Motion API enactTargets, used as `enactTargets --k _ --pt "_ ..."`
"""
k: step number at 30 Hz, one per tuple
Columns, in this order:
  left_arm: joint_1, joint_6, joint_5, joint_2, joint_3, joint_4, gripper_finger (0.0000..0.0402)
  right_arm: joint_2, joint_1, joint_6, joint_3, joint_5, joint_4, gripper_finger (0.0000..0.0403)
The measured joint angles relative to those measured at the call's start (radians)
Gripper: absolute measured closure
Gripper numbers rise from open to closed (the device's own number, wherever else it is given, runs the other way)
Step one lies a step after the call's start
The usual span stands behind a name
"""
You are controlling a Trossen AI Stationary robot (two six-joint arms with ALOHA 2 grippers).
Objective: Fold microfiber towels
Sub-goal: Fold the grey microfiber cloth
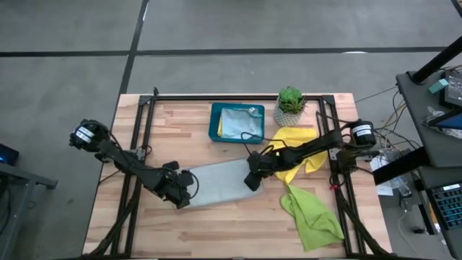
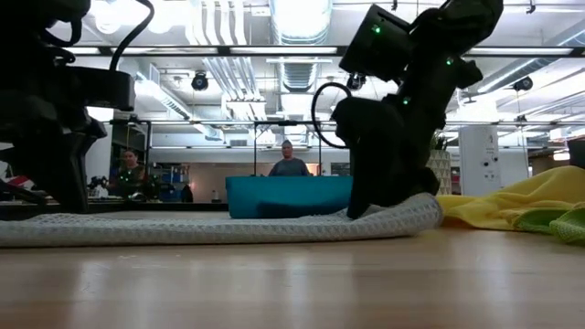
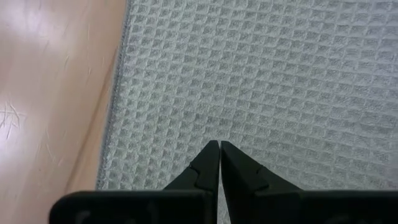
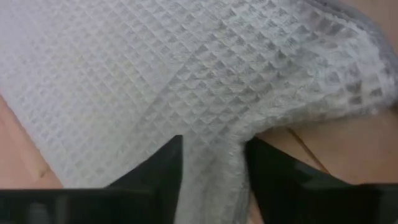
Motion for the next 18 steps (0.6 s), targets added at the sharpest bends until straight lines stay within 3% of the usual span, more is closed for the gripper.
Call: enactTargets --k 8,14,18 --pt "-0.015 0.049 0.005 -0.03 0.052 -0.036 0.0401 0.004 0.0 -0.023 -0.001 0.004 0.035 0.038" --pt "-0.072 -0.011 0.04 -0.076 0.102 -0.231 0.0401 -0.054 -0.004 -0.028 -0.001 0.004 -0.043 0.0389" --pt "-0.113 -0.06 0.043 -0.099 0.087 -0.241 0.0401 -0.109 -0.011 -0.029 -0.001 0.006 -0.134 0.039"
